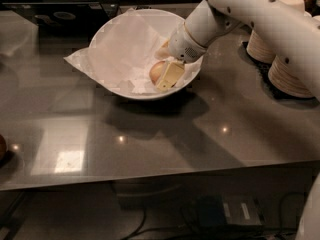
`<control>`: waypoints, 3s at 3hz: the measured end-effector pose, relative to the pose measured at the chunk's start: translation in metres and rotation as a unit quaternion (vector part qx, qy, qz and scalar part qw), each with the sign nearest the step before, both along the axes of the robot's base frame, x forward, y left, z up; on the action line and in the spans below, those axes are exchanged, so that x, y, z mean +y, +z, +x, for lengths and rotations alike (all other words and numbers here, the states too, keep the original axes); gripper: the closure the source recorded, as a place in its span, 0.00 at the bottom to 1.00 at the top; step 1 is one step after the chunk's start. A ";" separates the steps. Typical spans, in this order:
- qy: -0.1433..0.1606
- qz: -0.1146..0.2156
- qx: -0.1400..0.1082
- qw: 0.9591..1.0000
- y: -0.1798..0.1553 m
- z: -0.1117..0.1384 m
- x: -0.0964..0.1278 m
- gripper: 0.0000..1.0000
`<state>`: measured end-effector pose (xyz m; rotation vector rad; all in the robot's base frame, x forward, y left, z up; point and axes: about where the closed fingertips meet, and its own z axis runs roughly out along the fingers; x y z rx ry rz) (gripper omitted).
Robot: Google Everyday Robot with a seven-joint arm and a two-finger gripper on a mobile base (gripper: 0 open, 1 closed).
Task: Pick apple from white bowl
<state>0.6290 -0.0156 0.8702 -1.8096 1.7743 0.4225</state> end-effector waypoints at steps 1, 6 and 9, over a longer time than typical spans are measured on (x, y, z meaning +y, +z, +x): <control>-0.004 -0.001 0.002 1.000 -0.004 0.002 -0.003 0.48; 0.002 0.117 -0.041 0.992 0.049 0.002 -0.019 1.00; 0.103 0.369 -0.039 0.923 0.145 -0.028 -0.033 1.00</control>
Offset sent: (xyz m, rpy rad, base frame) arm 0.0079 -0.0138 -0.0085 -0.0088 0.0031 -0.0354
